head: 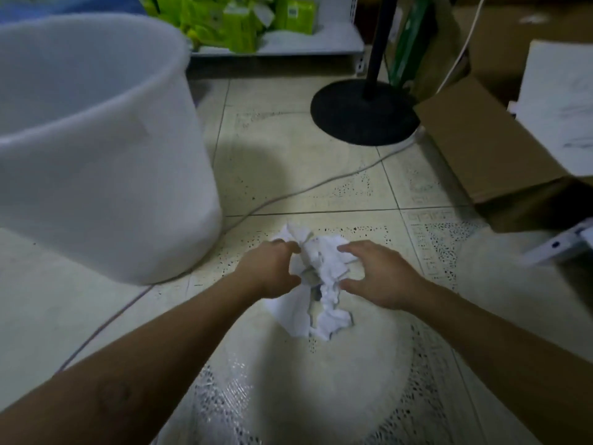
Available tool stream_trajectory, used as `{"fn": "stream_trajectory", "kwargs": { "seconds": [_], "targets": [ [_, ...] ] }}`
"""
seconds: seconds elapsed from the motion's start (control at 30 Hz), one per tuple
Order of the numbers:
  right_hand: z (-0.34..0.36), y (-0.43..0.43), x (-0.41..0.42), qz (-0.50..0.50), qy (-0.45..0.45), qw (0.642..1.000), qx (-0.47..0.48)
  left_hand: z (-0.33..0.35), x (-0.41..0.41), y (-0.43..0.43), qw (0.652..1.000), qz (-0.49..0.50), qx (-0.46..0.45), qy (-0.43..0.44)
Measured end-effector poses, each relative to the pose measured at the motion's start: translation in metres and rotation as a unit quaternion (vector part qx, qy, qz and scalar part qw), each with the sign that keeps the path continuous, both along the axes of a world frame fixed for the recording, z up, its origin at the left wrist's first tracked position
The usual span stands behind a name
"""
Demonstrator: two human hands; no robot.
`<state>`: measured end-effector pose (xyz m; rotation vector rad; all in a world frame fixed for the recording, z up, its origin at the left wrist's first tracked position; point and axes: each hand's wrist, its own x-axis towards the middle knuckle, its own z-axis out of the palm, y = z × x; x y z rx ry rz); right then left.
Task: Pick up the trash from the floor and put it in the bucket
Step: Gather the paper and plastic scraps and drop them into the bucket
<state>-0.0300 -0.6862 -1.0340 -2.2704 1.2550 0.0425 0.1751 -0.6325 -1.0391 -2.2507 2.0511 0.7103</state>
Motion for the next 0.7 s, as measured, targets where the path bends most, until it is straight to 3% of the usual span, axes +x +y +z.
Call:
{"fn": "stream_trajectory", "kwargs": {
  "seconds": [0.27,0.4,0.57,0.7],
  "targets": [
    [-0.079,0.033,0.004,0.028,0.003,0.995,0.093,-0.066,-0.018,0.033,1.0,-0.007,0.005,-0.029],
    [-0.105,0.04,0.004,0.034,-0.001,0.997,0.062,-0.089,-0.022,0.041,0.998,0.034,0.018,-0.052],
    [-0.119,0.037,0.0,0.017,-0.042,0.999,0.02,-0.099,-0.02,0.049,0.997,0.052,-0.045,-0.016],
    [-0.117,0.033,-0.002,-0.018,-0.091,0.994,0.063,-0.088,-0.013,0.044,0.994,0.081,-0.065,0.022]
  ]
}}
